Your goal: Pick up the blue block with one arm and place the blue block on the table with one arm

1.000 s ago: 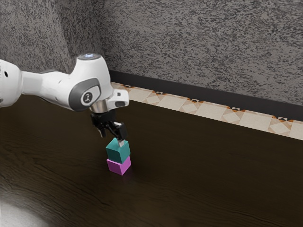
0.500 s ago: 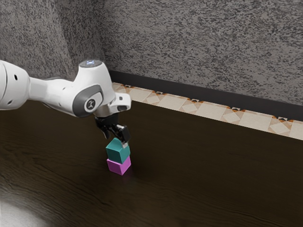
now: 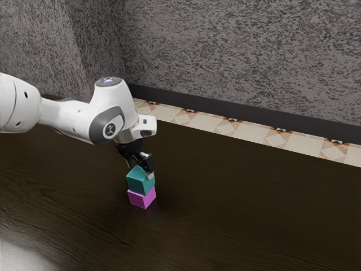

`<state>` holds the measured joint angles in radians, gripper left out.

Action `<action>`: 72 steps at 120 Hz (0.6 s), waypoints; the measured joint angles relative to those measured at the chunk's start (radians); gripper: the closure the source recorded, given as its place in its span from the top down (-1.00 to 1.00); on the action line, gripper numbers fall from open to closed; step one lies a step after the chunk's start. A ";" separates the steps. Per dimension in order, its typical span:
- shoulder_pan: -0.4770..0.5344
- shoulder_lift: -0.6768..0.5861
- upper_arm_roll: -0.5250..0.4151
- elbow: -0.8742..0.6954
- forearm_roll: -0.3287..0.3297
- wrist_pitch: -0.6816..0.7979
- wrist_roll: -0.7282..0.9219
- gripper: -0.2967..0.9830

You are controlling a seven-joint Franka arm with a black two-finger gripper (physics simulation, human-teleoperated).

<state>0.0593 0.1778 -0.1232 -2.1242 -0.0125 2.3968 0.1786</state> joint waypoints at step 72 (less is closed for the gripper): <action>-0.001 0.031 0.021 -0.010 -0.036 0.022 -0.064 0.54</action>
<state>0.0585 0.2090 -0.1022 -2.1340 -0.0488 2.4186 0.1151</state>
